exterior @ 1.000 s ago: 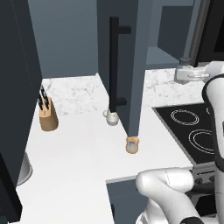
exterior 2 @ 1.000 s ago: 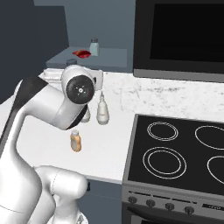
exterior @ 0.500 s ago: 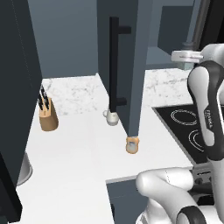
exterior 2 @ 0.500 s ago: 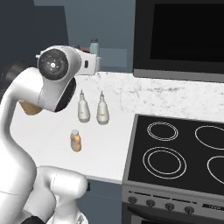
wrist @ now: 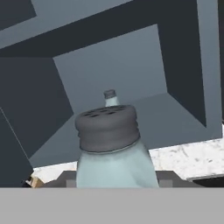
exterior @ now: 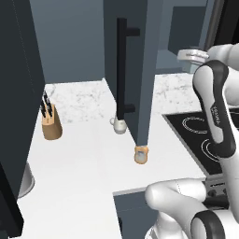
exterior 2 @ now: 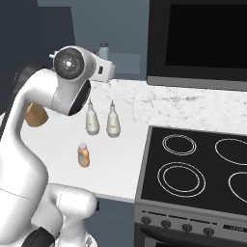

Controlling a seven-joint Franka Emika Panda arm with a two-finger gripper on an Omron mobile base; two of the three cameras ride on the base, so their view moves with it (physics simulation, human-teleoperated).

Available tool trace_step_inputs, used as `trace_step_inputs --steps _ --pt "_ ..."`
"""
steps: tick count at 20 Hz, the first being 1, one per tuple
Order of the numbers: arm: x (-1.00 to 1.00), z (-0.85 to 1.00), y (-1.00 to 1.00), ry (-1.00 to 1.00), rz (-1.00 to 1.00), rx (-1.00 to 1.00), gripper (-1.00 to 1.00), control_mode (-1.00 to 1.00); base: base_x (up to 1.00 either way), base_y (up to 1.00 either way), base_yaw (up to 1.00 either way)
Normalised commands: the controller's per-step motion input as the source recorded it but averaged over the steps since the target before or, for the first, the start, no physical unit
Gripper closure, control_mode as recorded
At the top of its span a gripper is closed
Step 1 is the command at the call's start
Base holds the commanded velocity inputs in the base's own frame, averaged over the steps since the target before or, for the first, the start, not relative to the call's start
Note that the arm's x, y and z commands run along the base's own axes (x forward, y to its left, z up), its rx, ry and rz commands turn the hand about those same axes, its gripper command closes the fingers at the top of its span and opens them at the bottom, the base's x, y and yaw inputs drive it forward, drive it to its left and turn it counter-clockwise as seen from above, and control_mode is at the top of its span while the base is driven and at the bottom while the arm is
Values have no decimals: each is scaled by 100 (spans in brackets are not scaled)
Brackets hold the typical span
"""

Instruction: Put the shaker and condiment bottle from the counter next to their counterparts in the cabinet.

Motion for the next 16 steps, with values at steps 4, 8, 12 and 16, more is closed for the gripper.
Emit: trace_step_inputs --steps 4,8,12,16 --pt "21 0 0 -6 -5 1 100 -100 0 0 0" --pt "15 0 7 -14 -9 -7 100 -100 0 0 0" --pt "43 -7 5 -6 -6 -3 100 -100 0 0 0" --pt "68 -9 4 0 -3 0 100 -100 0 0 0"
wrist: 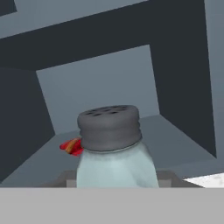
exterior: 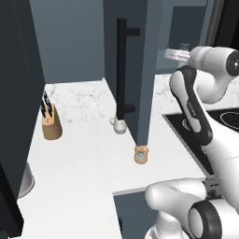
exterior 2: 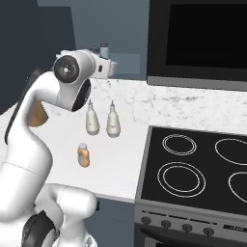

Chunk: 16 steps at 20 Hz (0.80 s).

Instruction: Put the shaker and condiment bottle from the counter next to their counterparts in the cabinet.

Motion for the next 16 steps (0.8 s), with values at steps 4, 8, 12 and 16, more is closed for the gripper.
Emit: trace_step_inputs --steps 4,8,12,16 --pt "77 -2 0 0 -2 0 100 -100 0 0 0" --pt "64 -11 3 0 -2 -2 100 -100 0 0 0" --pt "61 -19 3 0 -1 -1 100 -100 0 0 0" --pt "66 -21 0 0 0 0 100 -100 0 0 0"
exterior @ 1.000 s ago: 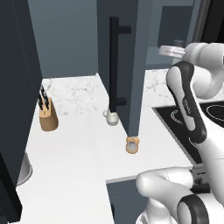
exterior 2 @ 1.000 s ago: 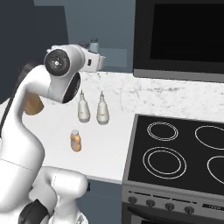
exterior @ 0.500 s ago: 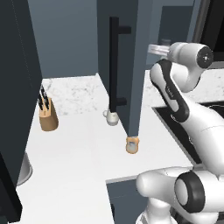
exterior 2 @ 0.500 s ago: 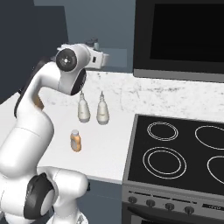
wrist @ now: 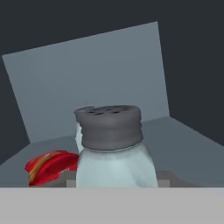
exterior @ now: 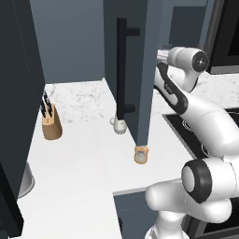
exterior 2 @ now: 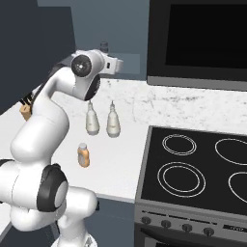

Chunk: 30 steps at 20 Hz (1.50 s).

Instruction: Put the shaker and condiment bottle from the counter next to their counterparts in the cabinet.

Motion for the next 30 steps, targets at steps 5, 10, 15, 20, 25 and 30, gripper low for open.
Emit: trace_step_inputs --steps 5,10,15,20,25,30 --pt "62 -21 0 0 0 0 100 -100 0 0 0" --pt "60 -18 0 0 0 -1 100 -100 0 0 0" --pt "54 -13 0 0 0 -2 100 -100 0 0 0" --pt "40 -19 0 0 0 -2 -100 -100 0 0 0" --pt "3 -14 0 -1 0 0 -100 -100 0 0 0" --pt "-21 4 0 0 -5 0 -100 -100 0 0 0"
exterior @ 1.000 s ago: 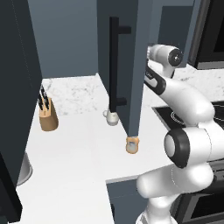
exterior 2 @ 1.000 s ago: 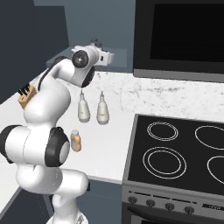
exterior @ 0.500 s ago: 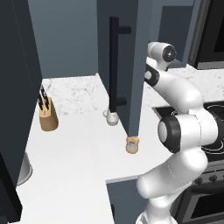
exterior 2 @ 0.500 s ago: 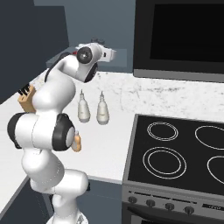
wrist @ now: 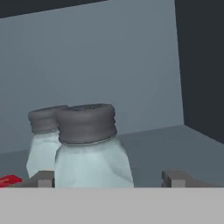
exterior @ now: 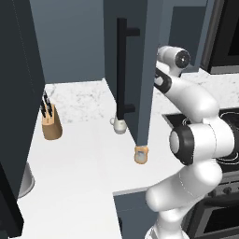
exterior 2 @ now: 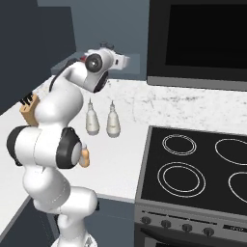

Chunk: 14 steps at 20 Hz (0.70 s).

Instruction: Put the shaker and condiment bottle from the counter next to their counterparts in the cabinet.

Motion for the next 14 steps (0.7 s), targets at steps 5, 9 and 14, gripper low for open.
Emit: trace_step_inputs --steps 5,9,14 --pt "-64 27 0 1 -13 0 -100 -100 0 0 0" --pt "-82 53 0 9 -18 2 -100 -100 0 0 0" --pt "-72 69 0 29 -18 6 -100 -100 0 0 0"
